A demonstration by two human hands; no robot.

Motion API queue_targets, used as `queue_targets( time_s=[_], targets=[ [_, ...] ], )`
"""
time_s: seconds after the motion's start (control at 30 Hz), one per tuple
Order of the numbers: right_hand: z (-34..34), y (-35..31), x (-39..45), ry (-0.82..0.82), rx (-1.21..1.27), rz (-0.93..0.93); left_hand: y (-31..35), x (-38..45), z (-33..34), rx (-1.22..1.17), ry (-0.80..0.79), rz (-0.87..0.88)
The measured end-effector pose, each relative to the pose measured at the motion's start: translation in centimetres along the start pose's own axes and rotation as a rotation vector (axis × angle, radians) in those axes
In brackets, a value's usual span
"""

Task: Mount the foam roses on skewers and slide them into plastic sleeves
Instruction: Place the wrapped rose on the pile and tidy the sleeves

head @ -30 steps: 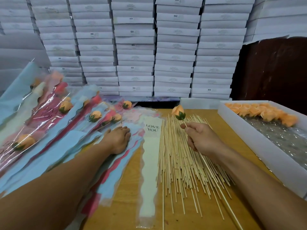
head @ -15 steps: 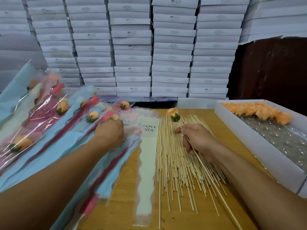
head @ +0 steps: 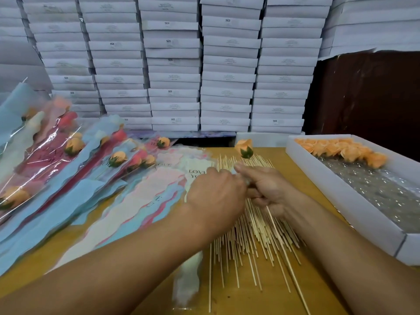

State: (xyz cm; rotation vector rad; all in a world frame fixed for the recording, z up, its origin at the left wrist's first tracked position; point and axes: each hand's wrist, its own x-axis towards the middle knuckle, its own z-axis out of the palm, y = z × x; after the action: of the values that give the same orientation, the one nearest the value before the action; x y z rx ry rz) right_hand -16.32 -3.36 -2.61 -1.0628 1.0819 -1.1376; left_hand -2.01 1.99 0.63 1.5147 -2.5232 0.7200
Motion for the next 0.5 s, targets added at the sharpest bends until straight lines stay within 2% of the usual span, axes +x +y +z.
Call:
queue_targets(
  time_s=[0.07, 0.13, 0.2, 0.27, 0.33, 0.4, 0.43, 0.5],
  targets=[
    [-0.2, 0.0, 0.1, 0.047, 0.025, -0.029, 0.3, 0.0, 0.2, -0.081, 0.01, 0.038],
    [-0.4, -0.1, 0.1, 0.08, 0.062, -0.033, 0.0, 0.1, 0.4, -0.271, -0.061, 0.016],
    [-0.6, -0.4, 0.1, 0.084, 0.125, -0.028, -1.1, 0.2, 0.6, -0.547, -0.222, -0.09],
    [-0.7, -0.7, 0.0, 0.089, 0.173, -0.026, -2.1, -0.1, 0.4, -0.776, -0.297, -0.211],
    [-0.7, -0.6, 0.1, 0.094, 0.206, -0.033, -3.2, -0.4, 0.4, -1.179, -0.321, -0.325],
    [-0.6, -0.6, 0.1, 0.1, 0.223, -0.045, -4.1, -0.4, 1.0, -1.62, -0.409, -0.452],
    [-0.5, -0.5, 0.1, 0.102, 0.225, -0.049, -4.4, -0.5, 1.0, -1.798, -0.537, -0.505],
    [-0.5, -0.5, 0.2, 0.099, 0.233, -0.049, -4.9, -1.0, 1.0, -2.047, -0.798, -0.445]
  ],
)
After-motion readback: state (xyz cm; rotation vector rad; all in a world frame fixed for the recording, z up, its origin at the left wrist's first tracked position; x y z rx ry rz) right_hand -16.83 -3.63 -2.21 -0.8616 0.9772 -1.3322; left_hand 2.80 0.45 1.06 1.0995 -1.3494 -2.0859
